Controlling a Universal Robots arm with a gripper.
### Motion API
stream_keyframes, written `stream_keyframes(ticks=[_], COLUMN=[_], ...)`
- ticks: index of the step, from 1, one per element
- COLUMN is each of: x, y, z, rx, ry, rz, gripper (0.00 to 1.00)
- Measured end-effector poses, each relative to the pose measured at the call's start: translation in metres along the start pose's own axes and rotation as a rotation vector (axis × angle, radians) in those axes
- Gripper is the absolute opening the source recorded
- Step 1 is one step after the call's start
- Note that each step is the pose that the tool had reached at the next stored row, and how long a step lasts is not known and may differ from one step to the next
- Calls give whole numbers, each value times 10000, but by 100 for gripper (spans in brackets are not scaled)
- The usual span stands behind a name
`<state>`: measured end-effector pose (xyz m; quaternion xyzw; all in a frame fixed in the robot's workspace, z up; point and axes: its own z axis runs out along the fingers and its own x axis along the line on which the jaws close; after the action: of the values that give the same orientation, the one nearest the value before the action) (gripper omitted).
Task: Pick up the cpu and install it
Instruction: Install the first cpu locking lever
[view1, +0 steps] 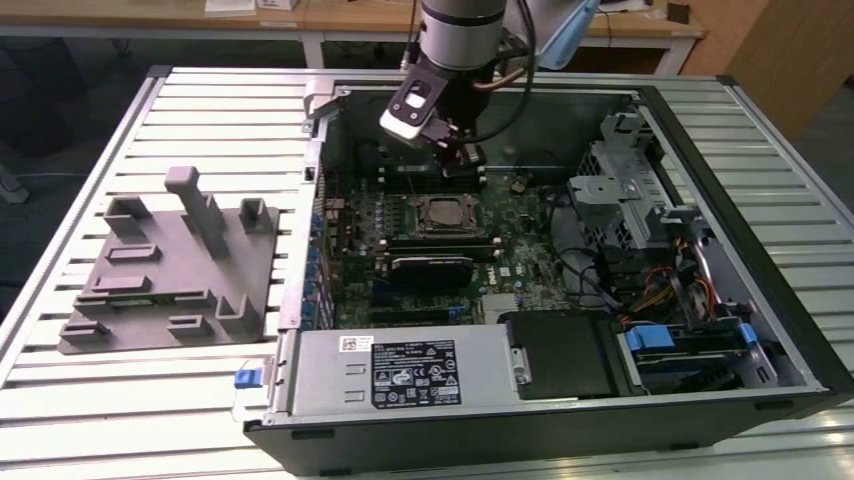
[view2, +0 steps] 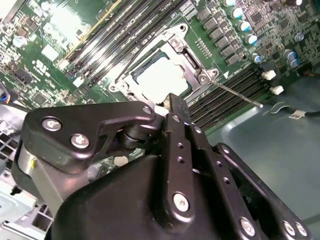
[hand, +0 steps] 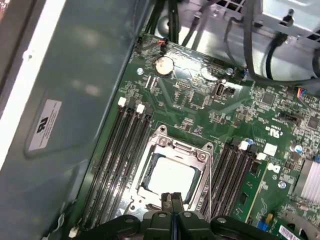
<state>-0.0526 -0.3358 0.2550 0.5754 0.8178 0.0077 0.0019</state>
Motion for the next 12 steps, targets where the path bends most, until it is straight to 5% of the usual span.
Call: stream_keyframes(ticks=[12], x=[0], y=[0], z=[2], rx=[11], ry=[26], rz=[-1791], gripper=[11])
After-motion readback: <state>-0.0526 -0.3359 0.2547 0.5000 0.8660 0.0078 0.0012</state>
